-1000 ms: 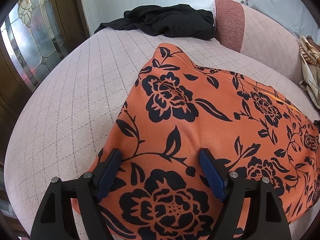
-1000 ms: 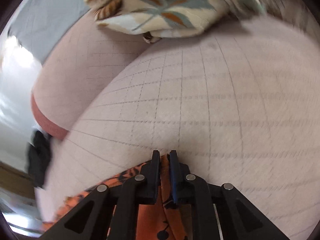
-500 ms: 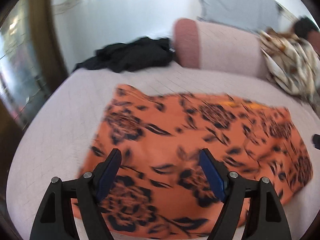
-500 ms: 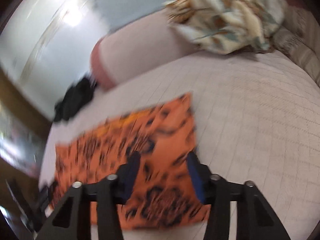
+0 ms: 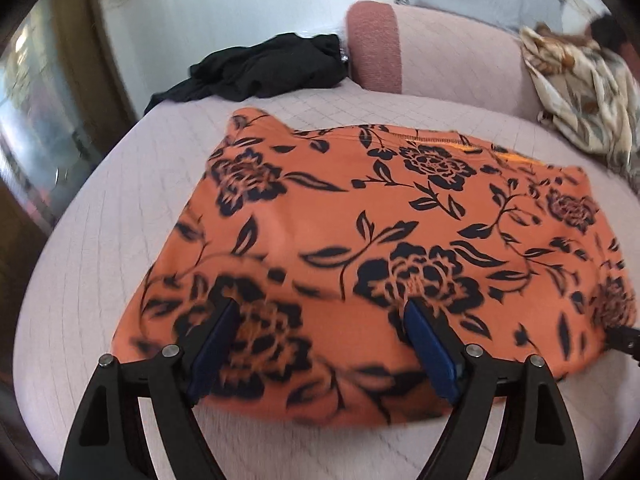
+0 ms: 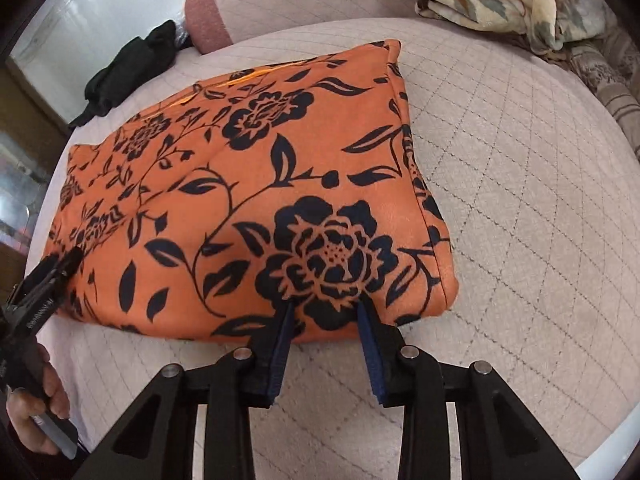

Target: Fold small clothes

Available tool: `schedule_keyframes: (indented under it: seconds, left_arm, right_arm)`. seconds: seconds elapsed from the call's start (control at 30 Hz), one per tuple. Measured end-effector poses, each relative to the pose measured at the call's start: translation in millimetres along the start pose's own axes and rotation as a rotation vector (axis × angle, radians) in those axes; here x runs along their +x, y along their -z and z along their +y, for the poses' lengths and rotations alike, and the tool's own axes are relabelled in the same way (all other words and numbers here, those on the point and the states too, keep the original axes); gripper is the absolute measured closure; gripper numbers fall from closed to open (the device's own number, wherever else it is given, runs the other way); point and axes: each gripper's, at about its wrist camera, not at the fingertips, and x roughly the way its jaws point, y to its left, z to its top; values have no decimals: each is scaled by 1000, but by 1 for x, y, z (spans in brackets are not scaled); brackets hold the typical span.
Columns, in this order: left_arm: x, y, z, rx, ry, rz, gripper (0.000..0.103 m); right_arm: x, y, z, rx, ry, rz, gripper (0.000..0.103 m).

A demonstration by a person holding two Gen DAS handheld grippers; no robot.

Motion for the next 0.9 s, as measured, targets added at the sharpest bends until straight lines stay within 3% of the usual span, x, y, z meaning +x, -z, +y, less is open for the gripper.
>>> schedule_keyframes:
  seconds: [0.1, 0.2, 0.33, 0.43, 0.6, 0.63, 0.73, 0.9]
  left_arm:
    - [-21, 10, 6, -52, 23, -29, 18]
    - [-28, 10, 7, -63, 5, -60, 18]
    - [-17, 2, 17, -118, -35, -58, 18]
    - [-7, -2, 25, -159, -42, -42, 18]
    - [7, -9, 24, -146, -85, -25, 17]
    - [14, -10, 23, -145, -89, -2, 13]
    - [31, -9, 15, -100, -154, 32, 3]
    - [33, -8, 12, -103, -166, 22, 0]
  right_arm:
    - [-11, 4, -11, 81, -51, -12, 66]
    - [-31, 4, -10, 96, -74, -98, 66]
    - [-48, -2, -2, 97, -103, -210, 65]
    - [-50, -13, 3, 131, -139, -238, 65]
    - [-29, -29, 15, 145, -135, -202, 65]
    - [-22, -31, 17, 145, -129, -181, 65]
    - [14, -33, 21, 130, -69, -46, 64]
    - [9, -30, 27, 71, -52, -56, 64]
